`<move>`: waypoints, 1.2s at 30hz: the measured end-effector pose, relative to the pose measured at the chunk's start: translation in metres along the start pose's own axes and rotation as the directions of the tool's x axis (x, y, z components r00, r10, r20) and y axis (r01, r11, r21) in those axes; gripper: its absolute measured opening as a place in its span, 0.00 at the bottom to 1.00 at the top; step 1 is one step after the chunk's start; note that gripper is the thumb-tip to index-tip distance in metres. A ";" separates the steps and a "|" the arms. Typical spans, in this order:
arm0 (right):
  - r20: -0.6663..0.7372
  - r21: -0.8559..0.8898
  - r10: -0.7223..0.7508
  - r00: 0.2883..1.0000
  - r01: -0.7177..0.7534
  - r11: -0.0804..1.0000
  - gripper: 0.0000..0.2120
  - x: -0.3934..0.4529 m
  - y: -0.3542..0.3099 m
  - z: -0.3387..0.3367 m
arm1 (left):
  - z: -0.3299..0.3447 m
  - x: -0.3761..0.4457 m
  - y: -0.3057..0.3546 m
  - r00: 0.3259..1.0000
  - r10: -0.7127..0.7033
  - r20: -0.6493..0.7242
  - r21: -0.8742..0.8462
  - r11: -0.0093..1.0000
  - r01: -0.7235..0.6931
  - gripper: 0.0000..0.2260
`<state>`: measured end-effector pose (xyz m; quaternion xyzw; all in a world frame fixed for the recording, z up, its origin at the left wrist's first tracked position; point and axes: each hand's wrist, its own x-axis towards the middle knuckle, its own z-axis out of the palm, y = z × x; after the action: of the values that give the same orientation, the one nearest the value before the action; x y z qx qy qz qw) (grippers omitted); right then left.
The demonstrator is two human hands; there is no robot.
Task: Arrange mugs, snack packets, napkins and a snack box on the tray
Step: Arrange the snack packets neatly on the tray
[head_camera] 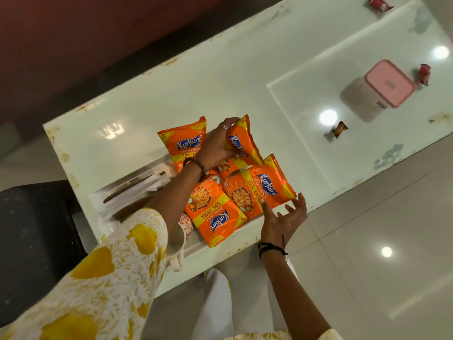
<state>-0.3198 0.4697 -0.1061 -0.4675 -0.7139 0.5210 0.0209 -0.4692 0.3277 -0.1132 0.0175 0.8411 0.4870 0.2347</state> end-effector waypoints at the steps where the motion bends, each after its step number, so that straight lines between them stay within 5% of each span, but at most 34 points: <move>1: -0.026 -0.048 -0.025 0.999 0.024 0.999 0.38 0.000 -0.001 0.001 | 0.000 -0.002 0.000 1.000 0.001 -0.016 -0.011 1.000 -0.002 0.37; 4: -0.059 -0.151 -0.194 0.979 0.183 0.971 0.36 -0.006 -0.009 0.004 | 0.002 -0.012 0.005 0.992 0.015 -0.122 -0.046 0.999 -0.021 0.39; 6: 0.031 -0.177 -0.329 0.944 0.329 0.928 0.31 -0.012 -0.016 0.009 | -0.001 -0.024 0.010 0.950 0.039 -0.309 -0.079 0.995 -0.067 0.36; 10: 0.436 -0.165 -0.448 0.781 0.558 0.813 0.12 -0.023 -0.034 0.032 | -0.027 -0.055 -0.001 0.662 -0.076 -0.745 -0.140 0.989 -0.044 0.29; 12: 0.565 -0.197 -0.388 0.729 0.575 0.794 0.11 -0.023 -0.041 0.051 | -0.045 -0.066 -0.016 0.568 -0.226 -0.791 -0.242 0.969 0.048 0.33; 16: 0.635 -0.395 -0.224 0.739 0.560 0.728 0.18 -0.020 -0.047 0.089 | -0.071 -0.067 -0.041 0.751 -0.533 -0.390 -0.456 0.820 0.346 0.40; 19: 0.669 -0.482 -0.175 0.722 0.601 0.637 0.20 -0.021 -0.047 0.108 | -0.078 -0.063 -0.051 0.845 -0.495 -0.202 -0.489 0.799 0.351 0.27; 25: 0.735 -0.462 -0.221 0.641 0.712 0.529 0.16 -0.018 -0.056 0.132 | -0.087 -0.077 -0.063 0.794 -0.476 -0.379 -0.477 0.835 0.273 0.17; 30: 0.713 -0.437 -0.243 0.658 0.687 0.580 0.17 -0.018 -0.052 0.122 | -0.088 -0.085 -0.059 0.791 -0.519 -0.324 -0.419 0.828 0.372 0.22; 36: 0.652 -0.376 -0.291 0.700 0.631 0.679 0.10 -0.021 -0.035 0.066 | -0.061 -0.128 -0.005 0.576 -0.347 -0.740 -0.283 0.938 0.201 0.16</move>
<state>-0.3653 0.4065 -0.1001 -0.0777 -0.9086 0.3655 -0.1866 -0.3792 0.2431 -0.0434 -0.3457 0.8069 0.4723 -0.0800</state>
